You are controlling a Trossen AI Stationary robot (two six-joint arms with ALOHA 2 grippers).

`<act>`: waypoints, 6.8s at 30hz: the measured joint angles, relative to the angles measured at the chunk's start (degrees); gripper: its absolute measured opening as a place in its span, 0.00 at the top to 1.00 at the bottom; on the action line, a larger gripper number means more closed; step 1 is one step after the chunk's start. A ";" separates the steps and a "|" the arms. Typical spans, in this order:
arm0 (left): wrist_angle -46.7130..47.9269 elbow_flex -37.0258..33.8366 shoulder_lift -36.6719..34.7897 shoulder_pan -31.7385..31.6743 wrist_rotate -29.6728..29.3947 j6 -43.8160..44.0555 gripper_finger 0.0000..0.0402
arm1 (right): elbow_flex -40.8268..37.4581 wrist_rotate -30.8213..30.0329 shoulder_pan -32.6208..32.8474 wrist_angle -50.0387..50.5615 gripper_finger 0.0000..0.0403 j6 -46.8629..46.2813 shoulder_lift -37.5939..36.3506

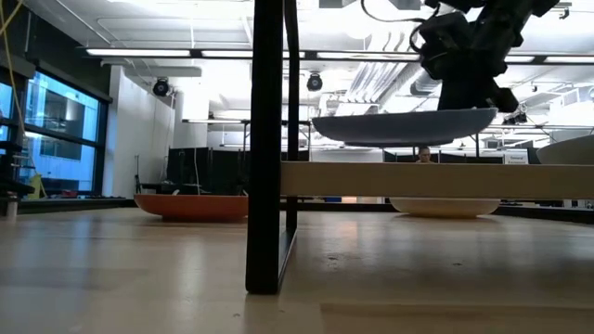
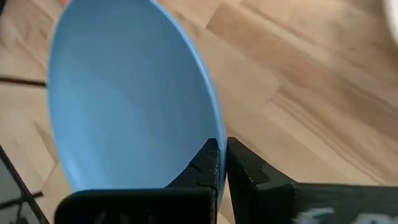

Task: Place and stack plates onto a shelf
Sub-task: Put the blue plate on the shelf, then stack the orange plate on top of the white plate

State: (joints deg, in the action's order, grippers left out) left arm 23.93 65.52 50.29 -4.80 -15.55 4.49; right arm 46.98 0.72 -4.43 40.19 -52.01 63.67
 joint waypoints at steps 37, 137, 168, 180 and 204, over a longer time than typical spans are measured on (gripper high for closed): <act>0.16 0.04 0.38 0.00 -0.02 -0.07 0.79 | 0.00 5.92 13.54 -12.28 1.00 8.49 14.79; 10.34 -34.51 11.65 -10.19 -4.78 59.27 0.56 | -12.13 -9.55 -0.08 -47.98 0.68 26.53 -9.65; 7.70 -30.20 21.30 -13.60 7.61 54.51 0.98 | -12.13 -9.30 -0.08 -47.77 0.68 23.70 -9.62; 12.30 -10.28 18.02 -17.92 1.77 43.01 1.00 | -12.02 -15.18 -0.99 -48.58 0.68 -3.77 -7.10; 7.27 -1.18 32.42 -14.94 3.00 38.35 1.00 | -12.09 -16.66 -5.70 -55.95 0.68 -14.54 8.68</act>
State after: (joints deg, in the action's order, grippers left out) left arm 31.20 64.34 82.72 -19.74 -12.55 42.84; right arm 34.89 -15.94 -10.13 -15.76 -66.55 72.34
